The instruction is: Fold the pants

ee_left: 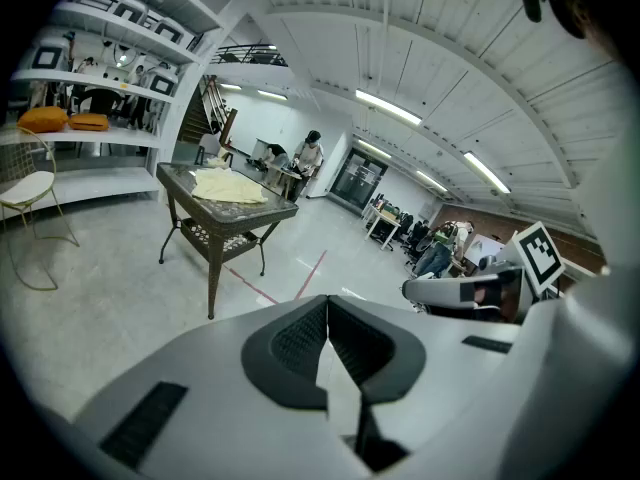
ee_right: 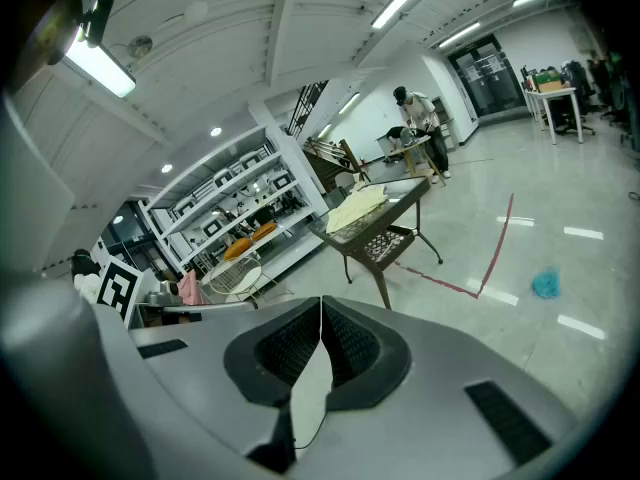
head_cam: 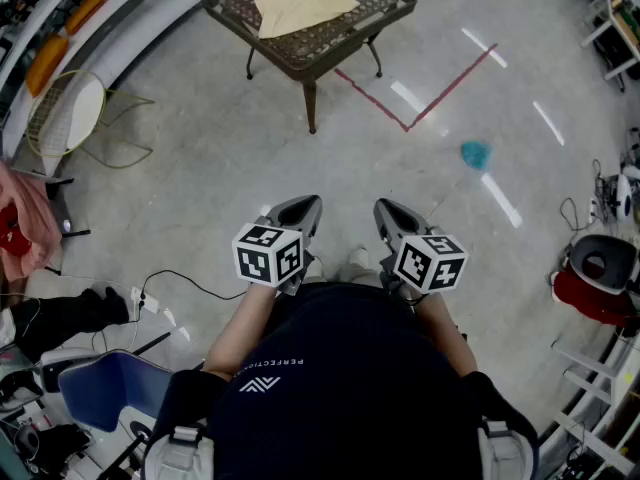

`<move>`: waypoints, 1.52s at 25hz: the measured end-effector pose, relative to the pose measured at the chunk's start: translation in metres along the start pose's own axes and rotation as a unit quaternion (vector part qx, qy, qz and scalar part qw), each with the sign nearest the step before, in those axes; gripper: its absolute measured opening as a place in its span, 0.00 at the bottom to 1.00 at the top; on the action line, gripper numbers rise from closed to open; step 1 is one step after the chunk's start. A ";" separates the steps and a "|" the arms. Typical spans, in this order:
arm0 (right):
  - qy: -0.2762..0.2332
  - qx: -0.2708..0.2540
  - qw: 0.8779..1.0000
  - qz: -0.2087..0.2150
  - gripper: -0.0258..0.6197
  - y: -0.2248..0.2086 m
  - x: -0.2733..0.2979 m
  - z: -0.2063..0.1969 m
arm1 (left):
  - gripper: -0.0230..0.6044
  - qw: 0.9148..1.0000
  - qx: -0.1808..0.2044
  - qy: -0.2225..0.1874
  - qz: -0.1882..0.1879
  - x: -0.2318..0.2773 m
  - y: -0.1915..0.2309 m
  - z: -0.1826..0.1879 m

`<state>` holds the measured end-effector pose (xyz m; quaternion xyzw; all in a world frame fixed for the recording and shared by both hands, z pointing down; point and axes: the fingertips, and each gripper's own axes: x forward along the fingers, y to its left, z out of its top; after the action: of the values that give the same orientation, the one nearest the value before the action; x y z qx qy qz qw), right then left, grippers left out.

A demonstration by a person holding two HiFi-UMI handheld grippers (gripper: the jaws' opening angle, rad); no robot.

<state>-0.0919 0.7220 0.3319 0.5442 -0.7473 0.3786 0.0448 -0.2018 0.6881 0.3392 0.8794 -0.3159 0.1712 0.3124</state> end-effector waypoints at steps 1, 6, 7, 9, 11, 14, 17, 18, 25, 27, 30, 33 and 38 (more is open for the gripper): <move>0.000 -0.001 1.000 0.000 0.10 -0.002 0.000 0.001 | 0.05 1.000 0.001 0.001 0.001 0.002 -0.001 0.000; -0.002 0.001 1.000 0.003 0.10 -0.010 0.000 0.004 | 0.05 1.000 0.008 0.005 0.007 0.009 -0.003 0.002; -0.002 0.001 1.000 0.002 0.10 -0.013 0.000 0.005 | 0.05 1.000 0.008 0.004 0.008 0.010 -0.004 0.002; -0.006 0.003 1.000 0.004 0.10 -0.018 -0.002 0.009 | 0.05 1.000 0.008 0.002 0.012 0.013 -0.005 0.003; -0.014 0.009 1.000 0.008 0.10 -0.024 -0.004 0.014 | 0.05 1.000 0.006 -0.003 0.014 0.017 -0.007 0.004; -0.020 0.017 1.000 0.013 0.10 -0.034 -0.008 0.020 | 0.05 1.000 0.003 -0.010 0.009 0.025 -0.013 0.006; -0.019 0.022 0.999 0.020 0.10 -0.047 -0.009 0.024 | 0.05 1.000 0.022 -0.002 0.015 0.037 -0.020 0.006; -0.017 0.023 0.999 0.023 0.10 -0.052 -0.010 0.026 | 0.05 0.999 0.033 0.002 0.017 0.042 -0.025 0.006; -0.008 0.030 0.999 0.026 0.10 -0.076 -0.015 0.032 | 0.05 0.998 0.064 -0.011 -0.009 0.066 -0.057 0.017; -0.006 0.037 0.999 0.031 0.10 -0.079 -0.011 0.033 | 0.05 0.997 0.074 -0.004 -0.005 0.070 -0.056 0.017; -0.007 0.041 0.998 0.037 0.10 -0.083 -0.006 0.035 | 0.05 0.997 0.072 0.006 0.001 0.075 -0.049 0.014; -0.004 0.043 0.999 0.028 0.10 -0.093 0.000 0.044 | 0.05 0.998 0.060 0.006 -0.006 0.085 -0.045 0.023; -0.003 0.047 0.999 0.007 0.10 -0.106 0.026 0.062 | 0.05 0.997 0.068 0.006 -0.020 0.106 -0.028 0.047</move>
<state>0.0088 0.6513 0.3550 0.5419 -0.7323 0.4122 0.0145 -0.1000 0.6265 0.3452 0.9038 -0.2839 0.1912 0.2567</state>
